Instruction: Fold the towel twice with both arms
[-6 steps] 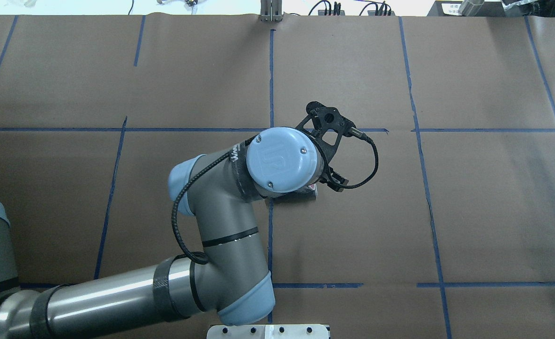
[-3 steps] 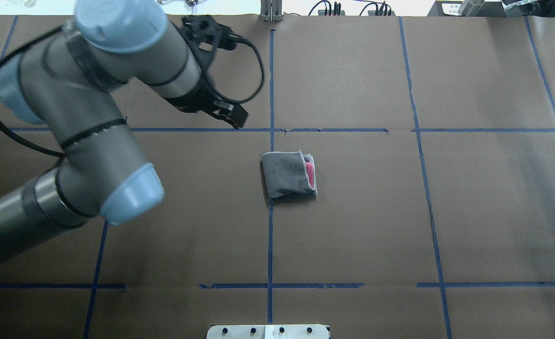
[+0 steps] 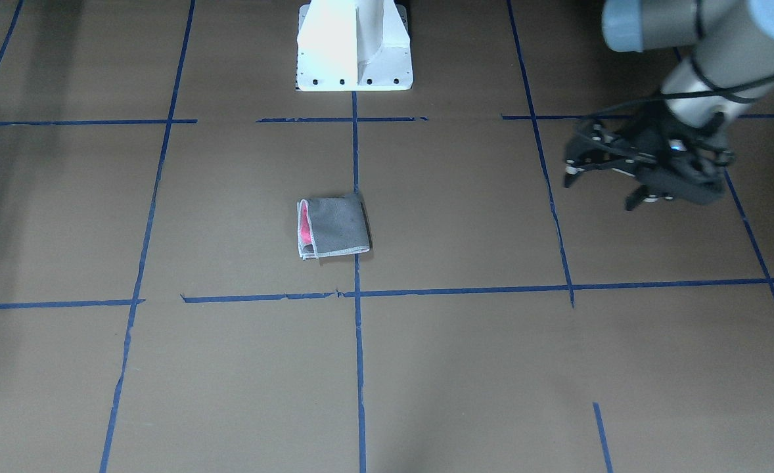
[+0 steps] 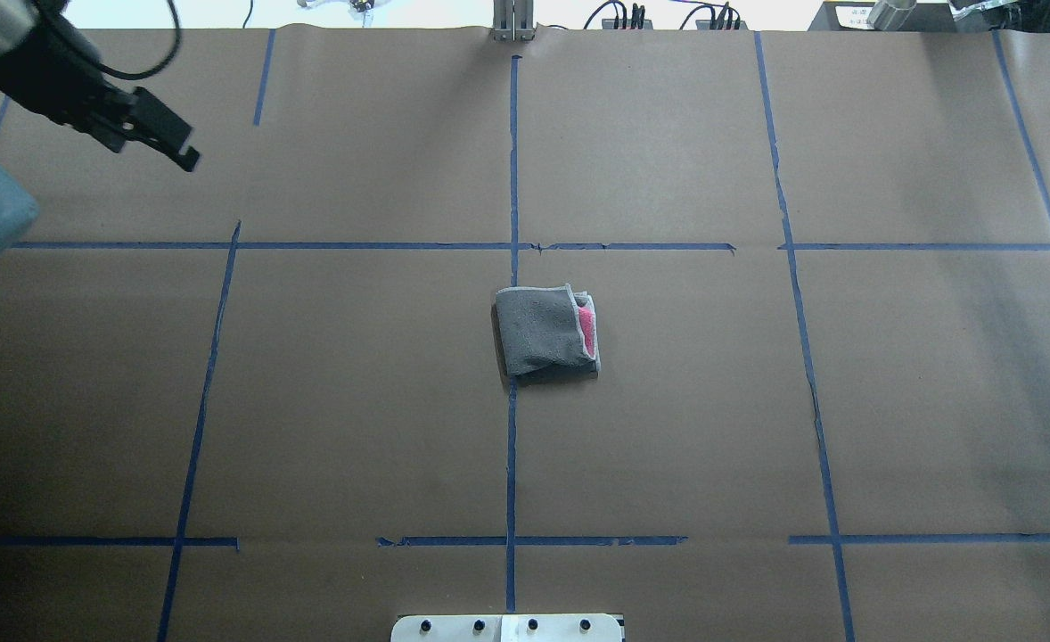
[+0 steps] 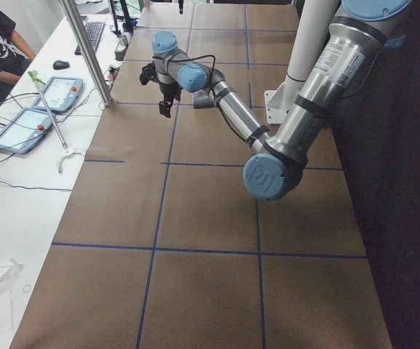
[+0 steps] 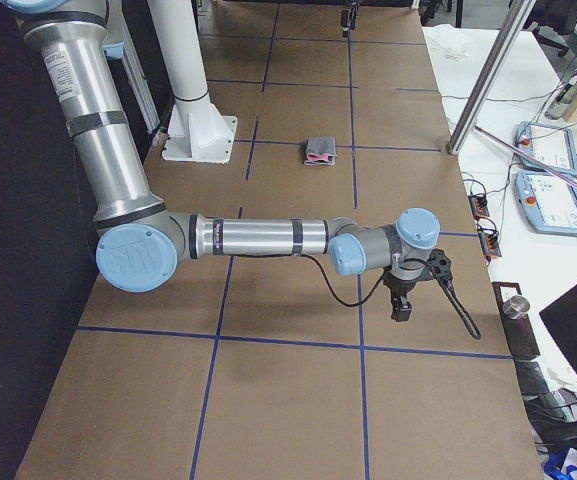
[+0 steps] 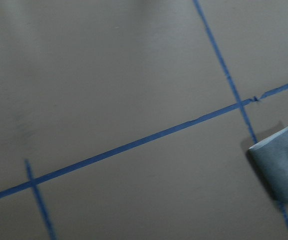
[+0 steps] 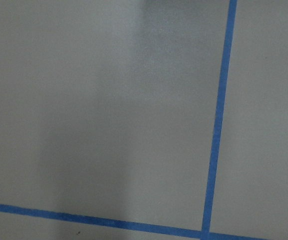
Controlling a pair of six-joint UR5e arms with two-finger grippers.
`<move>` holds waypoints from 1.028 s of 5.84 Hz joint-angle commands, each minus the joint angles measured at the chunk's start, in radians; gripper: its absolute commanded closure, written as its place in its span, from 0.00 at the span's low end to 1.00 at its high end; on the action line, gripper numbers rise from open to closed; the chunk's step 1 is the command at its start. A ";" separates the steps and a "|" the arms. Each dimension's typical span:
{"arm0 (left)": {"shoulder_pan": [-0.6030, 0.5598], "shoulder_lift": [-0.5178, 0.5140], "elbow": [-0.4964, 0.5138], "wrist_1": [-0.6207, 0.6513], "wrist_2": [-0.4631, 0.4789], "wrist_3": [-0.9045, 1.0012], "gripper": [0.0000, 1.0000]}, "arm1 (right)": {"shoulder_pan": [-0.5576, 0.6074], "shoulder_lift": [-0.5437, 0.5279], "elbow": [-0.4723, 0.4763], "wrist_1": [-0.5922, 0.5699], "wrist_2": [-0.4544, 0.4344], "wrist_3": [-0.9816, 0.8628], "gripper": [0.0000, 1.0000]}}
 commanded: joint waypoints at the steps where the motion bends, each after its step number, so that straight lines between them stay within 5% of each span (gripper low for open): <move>1: -0.197 0.078 0.130 0.131 -0.038 0.339 0.00 | 0.001 0.005 0.002 -0.019 0.008 0.000 0.00; 3: -0.349 0.096 0.376 0.098 -0.047 0.586 0.00 | 0.016 0.007 0.007 -0.059 0.029 -0.003 0.00; 6: -0.390 0.135 0.547 -0.076 -0.043 0.592 0.00 | 0.108 -0.048 0.129 -0.260 0.074 -0.148 0.00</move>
